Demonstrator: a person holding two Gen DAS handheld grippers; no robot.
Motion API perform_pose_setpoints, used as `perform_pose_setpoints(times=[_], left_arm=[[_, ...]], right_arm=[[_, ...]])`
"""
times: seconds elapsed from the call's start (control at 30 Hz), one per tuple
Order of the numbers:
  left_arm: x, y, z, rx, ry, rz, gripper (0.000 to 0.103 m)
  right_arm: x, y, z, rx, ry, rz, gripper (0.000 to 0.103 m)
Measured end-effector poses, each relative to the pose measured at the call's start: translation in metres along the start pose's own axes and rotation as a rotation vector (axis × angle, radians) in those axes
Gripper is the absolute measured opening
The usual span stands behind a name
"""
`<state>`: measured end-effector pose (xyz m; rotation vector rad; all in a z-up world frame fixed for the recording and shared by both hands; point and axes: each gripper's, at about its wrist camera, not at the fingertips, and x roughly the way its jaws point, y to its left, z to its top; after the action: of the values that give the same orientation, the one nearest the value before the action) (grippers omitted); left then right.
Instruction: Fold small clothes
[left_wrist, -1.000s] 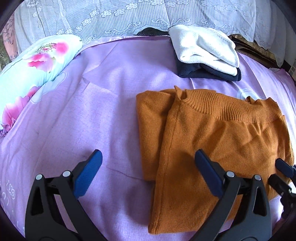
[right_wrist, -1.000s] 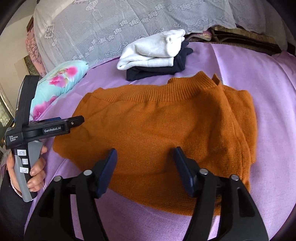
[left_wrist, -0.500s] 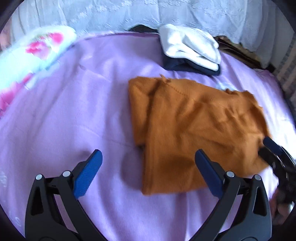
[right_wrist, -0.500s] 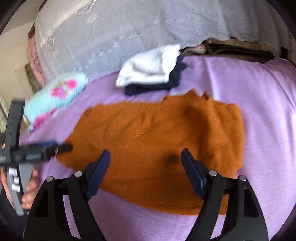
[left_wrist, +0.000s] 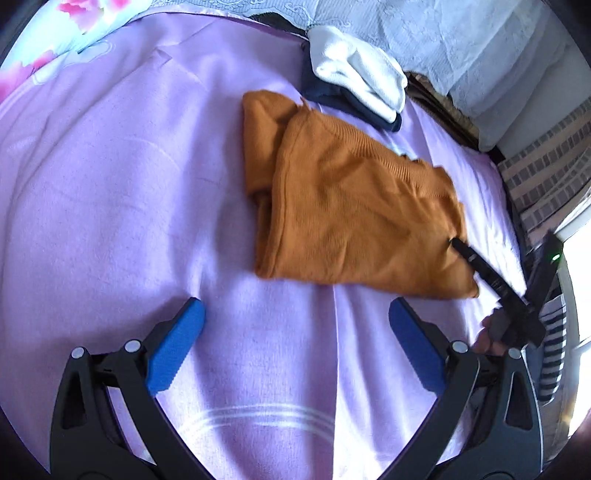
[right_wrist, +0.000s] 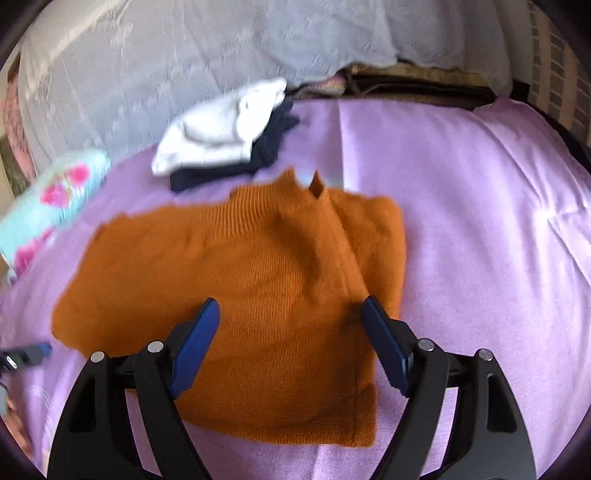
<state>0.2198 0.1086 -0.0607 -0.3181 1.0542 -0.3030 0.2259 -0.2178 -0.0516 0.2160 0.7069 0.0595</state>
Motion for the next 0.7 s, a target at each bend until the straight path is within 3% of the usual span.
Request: perform_pose_setpoints(times=[0.1,0.17,0.27,0.37,0.43,0.47,0.57,0.7], left_arm=[[0.003,-0.009,-0.001,0.034,-0.009,0.032,0.101],[0.005,-0.01,0.001,0.033,-0.009,0.019,0.101],[0.013,-0.013,0.007,-0.001,0.014,-0.047,0.101],[0.019,-0.015,0.011,-0.031,0.02,-0.081,0.101],[0.023,-0.014,0.014,-0.047,0.017,-0.09,0.101],[0.025,-0.013,0.015,-0.06,0.017,-0.092,0.101],[0.03,-0.006,0.02,-0.105,0.016,-0.114,0.101],[0.032,0.001,0.026,-0.161,0.008,-0.155,0.101]], right_arm=[[-0.021,-0.01,0.013,0.061,-0.11,0.054,0.077],[-0.022,-0.01,0.026,0.07,-0.126,0.097,0.044],[-0.004,-0.007,0.04,0.086,-0.078,0.174,0.023],[0.029,-0.001,0.045,0.062,0.002,0.144,0.023],[0.055,-0.012,0.038,0.11,0.063,0.092,0.023],[0.066,-0.021,0.033,0.151,0.101,0.117,0.022],[0.064,-0.039,0.034,0.249,0.094,0.212,0.023],[0.061,-0.031,0.031,0.205,0.076,0.206,0.032]])
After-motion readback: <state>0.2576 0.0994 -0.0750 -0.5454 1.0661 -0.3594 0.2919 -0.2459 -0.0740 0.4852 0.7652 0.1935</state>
